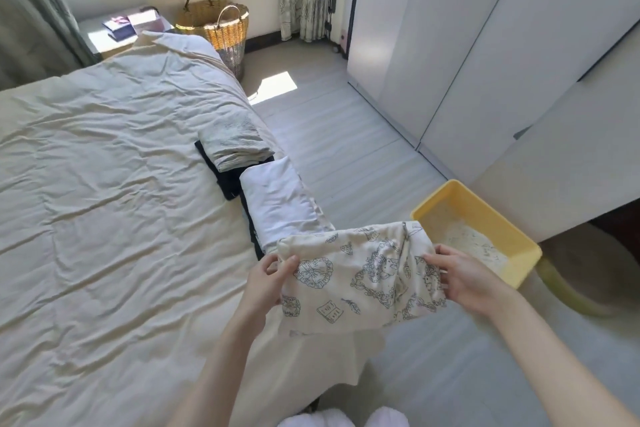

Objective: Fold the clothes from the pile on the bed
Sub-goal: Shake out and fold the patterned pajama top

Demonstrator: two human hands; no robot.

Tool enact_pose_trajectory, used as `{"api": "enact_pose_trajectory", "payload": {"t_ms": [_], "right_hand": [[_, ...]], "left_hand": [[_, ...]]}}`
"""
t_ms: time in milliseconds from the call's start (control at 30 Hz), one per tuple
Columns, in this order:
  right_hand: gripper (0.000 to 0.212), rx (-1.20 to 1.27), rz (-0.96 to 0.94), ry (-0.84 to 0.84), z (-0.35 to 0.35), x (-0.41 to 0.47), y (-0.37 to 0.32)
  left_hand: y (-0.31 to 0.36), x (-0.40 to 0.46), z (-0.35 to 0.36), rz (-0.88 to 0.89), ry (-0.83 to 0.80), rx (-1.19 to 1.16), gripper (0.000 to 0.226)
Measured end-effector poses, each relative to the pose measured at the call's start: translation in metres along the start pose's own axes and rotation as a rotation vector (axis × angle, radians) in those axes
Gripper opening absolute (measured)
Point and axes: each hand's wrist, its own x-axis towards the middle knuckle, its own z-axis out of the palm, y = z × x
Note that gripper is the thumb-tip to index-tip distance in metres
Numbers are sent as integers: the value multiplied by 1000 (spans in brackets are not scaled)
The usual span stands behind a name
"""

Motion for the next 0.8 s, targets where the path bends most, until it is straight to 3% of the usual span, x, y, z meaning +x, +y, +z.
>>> {"api": "enact_pose_trajectory", "payload": {"t_ms": [333, 533, 667, 800], "right_hand": [[3, -40, -21, -42, -147, 49, -67], [6, -200, -58, -75, -230, 84, -143], [7, -286, -59, -169, -243, 130, -199], [5, -409, -64, -260, -208, 193, -255]], "left_hand": [[20, 55, 165, -5, 51, -17, 7], [22, 74, 270, -66, 110, -141, 7], [43, 96, 294, -46, 193, -226, 8], [70, 125, 283, -31, 297, -302, 13]]}}
